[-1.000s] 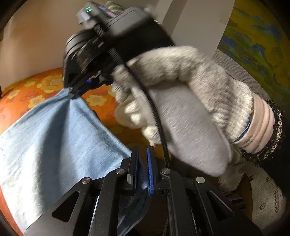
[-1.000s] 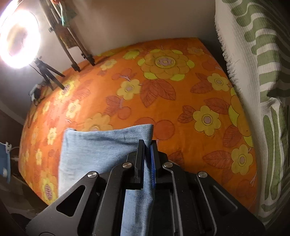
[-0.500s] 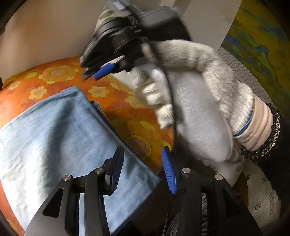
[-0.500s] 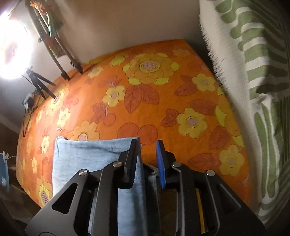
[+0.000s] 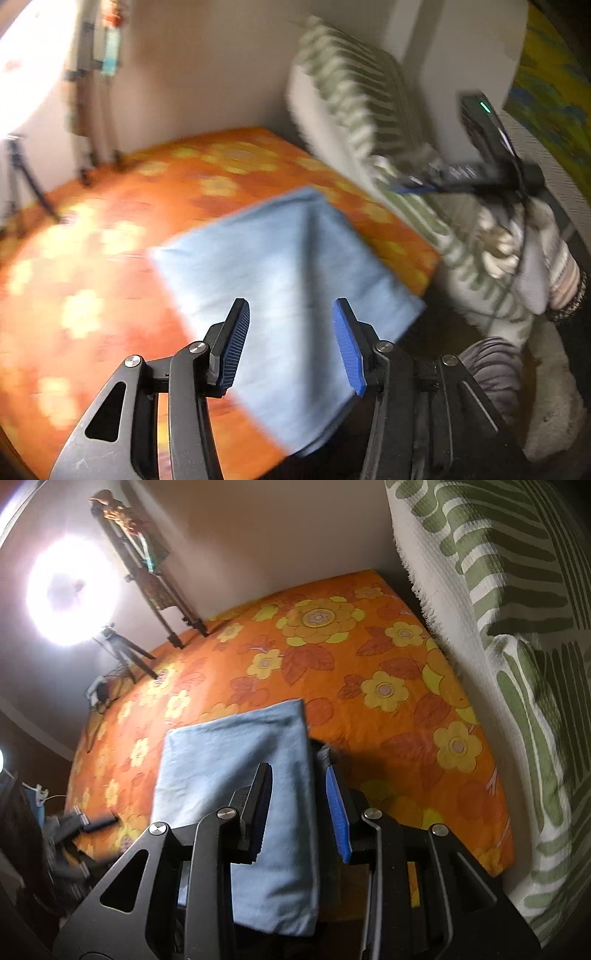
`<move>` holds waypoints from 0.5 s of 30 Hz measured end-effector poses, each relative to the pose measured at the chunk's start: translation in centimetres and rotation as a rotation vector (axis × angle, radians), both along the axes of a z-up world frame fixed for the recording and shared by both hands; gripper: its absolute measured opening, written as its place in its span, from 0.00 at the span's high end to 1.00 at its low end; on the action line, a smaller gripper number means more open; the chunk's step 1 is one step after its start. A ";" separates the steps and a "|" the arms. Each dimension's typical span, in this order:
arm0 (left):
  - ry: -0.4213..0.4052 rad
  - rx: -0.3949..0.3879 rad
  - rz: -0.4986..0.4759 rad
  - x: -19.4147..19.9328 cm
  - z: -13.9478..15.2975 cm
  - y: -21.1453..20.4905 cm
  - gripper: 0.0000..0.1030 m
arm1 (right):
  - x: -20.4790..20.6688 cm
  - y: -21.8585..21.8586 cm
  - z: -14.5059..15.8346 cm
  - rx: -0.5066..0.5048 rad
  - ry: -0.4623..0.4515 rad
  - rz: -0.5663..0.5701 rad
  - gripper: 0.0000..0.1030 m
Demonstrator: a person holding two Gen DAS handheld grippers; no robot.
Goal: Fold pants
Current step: 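Open both tools and release the folded jeans on the bed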
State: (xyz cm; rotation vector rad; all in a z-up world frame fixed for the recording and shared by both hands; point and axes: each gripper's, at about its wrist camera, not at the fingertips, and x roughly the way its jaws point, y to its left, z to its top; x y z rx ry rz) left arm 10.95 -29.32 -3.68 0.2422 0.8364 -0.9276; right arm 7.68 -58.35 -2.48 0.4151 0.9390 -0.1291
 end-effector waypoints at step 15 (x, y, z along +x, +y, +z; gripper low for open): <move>-0.052 0.073 0.189 2.4 11.4 7.7 0.56 | -0.8 8.7 -3.1 -0.015 0.030 0.233 0.66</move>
